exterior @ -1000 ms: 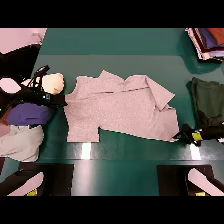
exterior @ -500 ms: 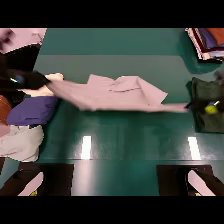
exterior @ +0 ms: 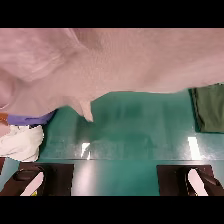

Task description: Fold the shirts.

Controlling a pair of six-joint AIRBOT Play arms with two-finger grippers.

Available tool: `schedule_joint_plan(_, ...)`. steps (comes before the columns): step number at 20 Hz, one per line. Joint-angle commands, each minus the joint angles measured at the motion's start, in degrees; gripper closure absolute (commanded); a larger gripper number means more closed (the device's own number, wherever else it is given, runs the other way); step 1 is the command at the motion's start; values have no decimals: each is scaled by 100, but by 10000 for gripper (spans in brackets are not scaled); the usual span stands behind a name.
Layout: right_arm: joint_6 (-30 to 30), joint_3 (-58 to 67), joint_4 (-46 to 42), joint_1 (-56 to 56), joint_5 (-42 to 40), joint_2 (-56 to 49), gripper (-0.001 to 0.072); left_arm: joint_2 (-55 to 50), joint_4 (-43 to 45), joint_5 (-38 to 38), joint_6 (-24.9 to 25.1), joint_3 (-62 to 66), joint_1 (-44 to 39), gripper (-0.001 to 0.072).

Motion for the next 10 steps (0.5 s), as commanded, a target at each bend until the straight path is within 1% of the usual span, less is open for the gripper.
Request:
schedule_joint_plan(1,155,1084,-4,-330,396,-247,700,-39,31,-66,-142,389,4,685)
schedule_joint_plan(3,328,1399,0,-197,874,-693,701,-83,44,-87,-140,-304,4,685)
schedule_joint_plan(6,503,955,-44,282,1399,-1375,700,-481,39,-350,-122,-1414,4,684)
schedule_joint_plan(8,697,361,-407,739,1727,-1908,701,-920,46,-514,-74,-2109,4,684)
schedule_joint_plan(10,894,-278,-1008,1233,1943,-2535,700,-1478,44,-623,59,-2717,4,684)
